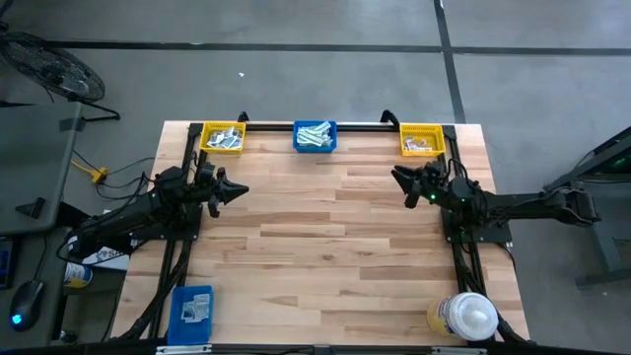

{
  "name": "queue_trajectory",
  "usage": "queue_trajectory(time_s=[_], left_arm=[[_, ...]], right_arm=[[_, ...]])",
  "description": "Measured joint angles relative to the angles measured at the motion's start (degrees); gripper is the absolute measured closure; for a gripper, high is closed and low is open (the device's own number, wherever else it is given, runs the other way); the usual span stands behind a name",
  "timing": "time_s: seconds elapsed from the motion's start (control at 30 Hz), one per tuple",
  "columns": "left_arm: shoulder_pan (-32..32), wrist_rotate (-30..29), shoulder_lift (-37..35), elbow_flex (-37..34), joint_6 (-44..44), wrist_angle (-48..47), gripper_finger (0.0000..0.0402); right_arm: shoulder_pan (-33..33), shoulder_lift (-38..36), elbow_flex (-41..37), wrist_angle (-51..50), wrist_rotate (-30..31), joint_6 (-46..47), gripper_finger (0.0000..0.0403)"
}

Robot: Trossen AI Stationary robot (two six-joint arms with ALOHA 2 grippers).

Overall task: Pick & Place First Aid Supplies
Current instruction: Return to Home Position

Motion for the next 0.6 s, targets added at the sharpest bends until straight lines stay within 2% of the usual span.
queue_trajectory(time_s=[0.6], left_arm=[[0.0, 0.0, 0.0, 0.0, 0.0, 0.0, 0.0401]], right_arm=[[0.0, 0.0, 0.0, 0.0, -1.4, 0.0, 0.0257]])
